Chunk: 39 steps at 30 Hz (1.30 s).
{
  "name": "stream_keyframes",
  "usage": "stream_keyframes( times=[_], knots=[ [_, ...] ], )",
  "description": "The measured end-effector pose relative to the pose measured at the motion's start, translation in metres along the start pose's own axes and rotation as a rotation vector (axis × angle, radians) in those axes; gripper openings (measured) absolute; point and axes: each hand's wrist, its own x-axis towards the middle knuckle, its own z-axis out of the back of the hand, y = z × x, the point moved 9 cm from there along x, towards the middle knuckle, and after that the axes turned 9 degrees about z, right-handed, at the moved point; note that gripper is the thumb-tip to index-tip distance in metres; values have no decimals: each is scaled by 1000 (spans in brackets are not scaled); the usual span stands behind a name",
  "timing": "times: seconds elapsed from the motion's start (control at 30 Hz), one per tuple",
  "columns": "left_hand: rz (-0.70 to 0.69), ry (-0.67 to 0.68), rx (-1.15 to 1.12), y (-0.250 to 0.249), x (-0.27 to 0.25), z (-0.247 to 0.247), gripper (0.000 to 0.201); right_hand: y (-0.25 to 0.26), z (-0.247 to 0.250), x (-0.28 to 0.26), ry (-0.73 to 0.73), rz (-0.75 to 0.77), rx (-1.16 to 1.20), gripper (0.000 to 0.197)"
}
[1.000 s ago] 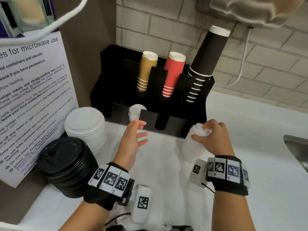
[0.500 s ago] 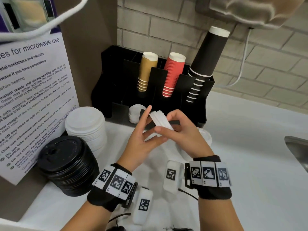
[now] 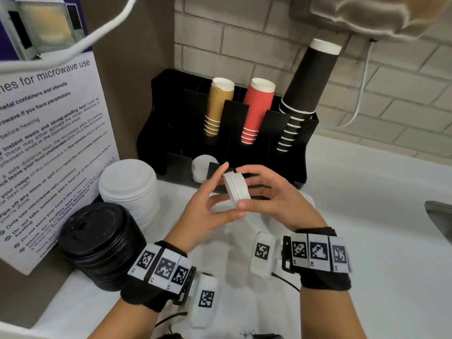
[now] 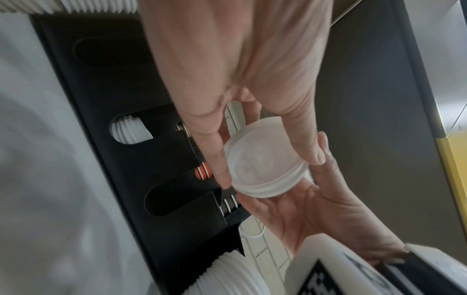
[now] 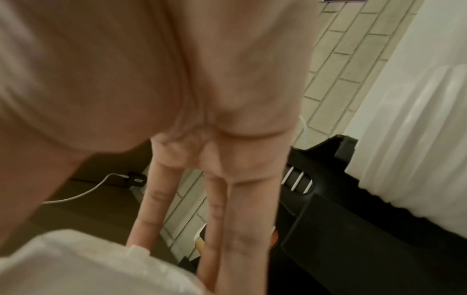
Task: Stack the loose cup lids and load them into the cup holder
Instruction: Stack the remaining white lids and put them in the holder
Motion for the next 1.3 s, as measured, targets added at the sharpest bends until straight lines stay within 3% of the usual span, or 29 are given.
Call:
stream_keyframes(
  times=[0.2, 0.33, 0.4, 0.5, 0.57, 0.83, 1.07, 1.3],
  knots=[
    [32, 22, 15, 9, 3, 0, 99, -2, 0, 6, 31, -17, -79, 56],
    [-16, -81, -129, 8, 7, 12, 101, 14, -3, 33, 55, 41, -120, 54],
    [-23, -205, -198, 11, 5, 25, 89, 25, 5, 55, -19, 88, -152, 54],
    [-23, -381, -273, 17, 2, 44, 50, 40, 14, 91, -189, 201, -291, 55],
    [-20, -449, -311, 21, 2, 52, 27, 38, 8, 116, -210, 207, -438, 59],
    [31, -471, -351, 31, 3, 57, 18, -34, -48, 165, 159, -24, -1052, 66],
    [45, -482, -341, 31, 6, 61, 19, -51, -59, 169, 220, -11, -1210, 62],
    [37, -483, -351, 30, 8, 63, 18, -59, -66, 165, 293, -30, -1395, 81]
  ],
)
